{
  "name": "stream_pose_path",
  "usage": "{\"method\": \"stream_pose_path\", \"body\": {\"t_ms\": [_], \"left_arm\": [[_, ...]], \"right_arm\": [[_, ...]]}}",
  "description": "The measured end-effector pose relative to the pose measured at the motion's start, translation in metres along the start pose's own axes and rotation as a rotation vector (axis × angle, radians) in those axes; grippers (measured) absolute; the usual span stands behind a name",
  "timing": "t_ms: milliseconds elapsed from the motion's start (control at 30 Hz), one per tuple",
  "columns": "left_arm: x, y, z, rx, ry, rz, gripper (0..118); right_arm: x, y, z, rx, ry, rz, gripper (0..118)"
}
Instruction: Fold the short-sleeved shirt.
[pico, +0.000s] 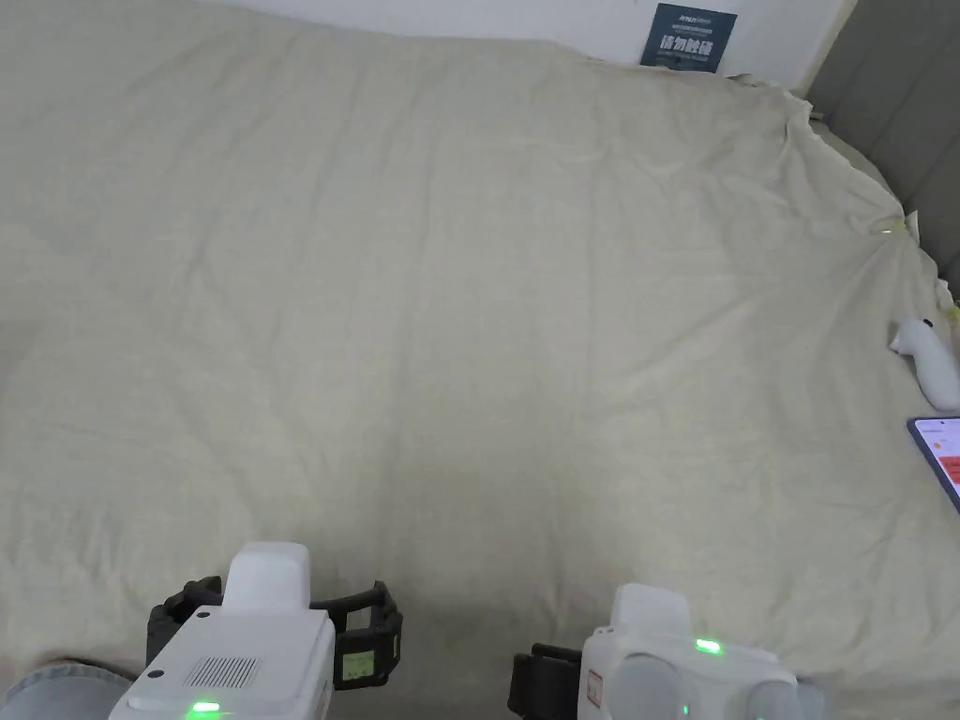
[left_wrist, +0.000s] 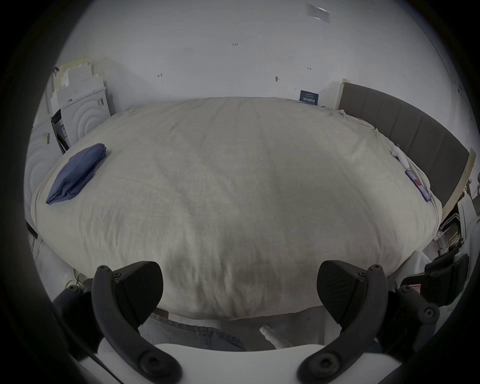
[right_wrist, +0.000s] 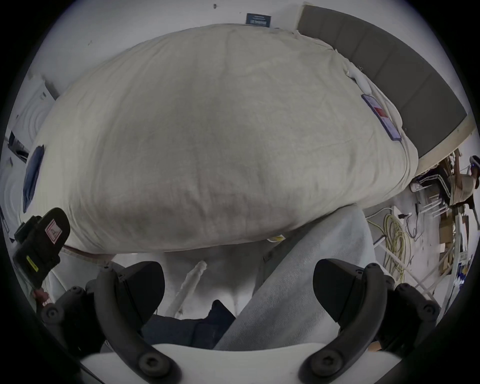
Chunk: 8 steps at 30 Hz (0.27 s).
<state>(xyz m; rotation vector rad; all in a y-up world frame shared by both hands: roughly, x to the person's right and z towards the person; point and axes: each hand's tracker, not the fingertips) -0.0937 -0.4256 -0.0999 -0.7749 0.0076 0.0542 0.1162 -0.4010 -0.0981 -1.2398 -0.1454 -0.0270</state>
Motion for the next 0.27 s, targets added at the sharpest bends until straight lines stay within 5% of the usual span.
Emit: {"method": "stream_pose_path", "body": {"t_ms": [167,267], "left_arm": [[-0.004,0.004,-0.002,-0.019,0.006,0.048,118],[-0.01,0.01,-0.003,-0.029,-0.002,0.095,118]], "right_arm": [[-0.014,-0.011,0.0,-0.037,0.001,0.104,114],[-0.016,-0.017,-0.007,-0.027,-0.017,0.097,114]]}}
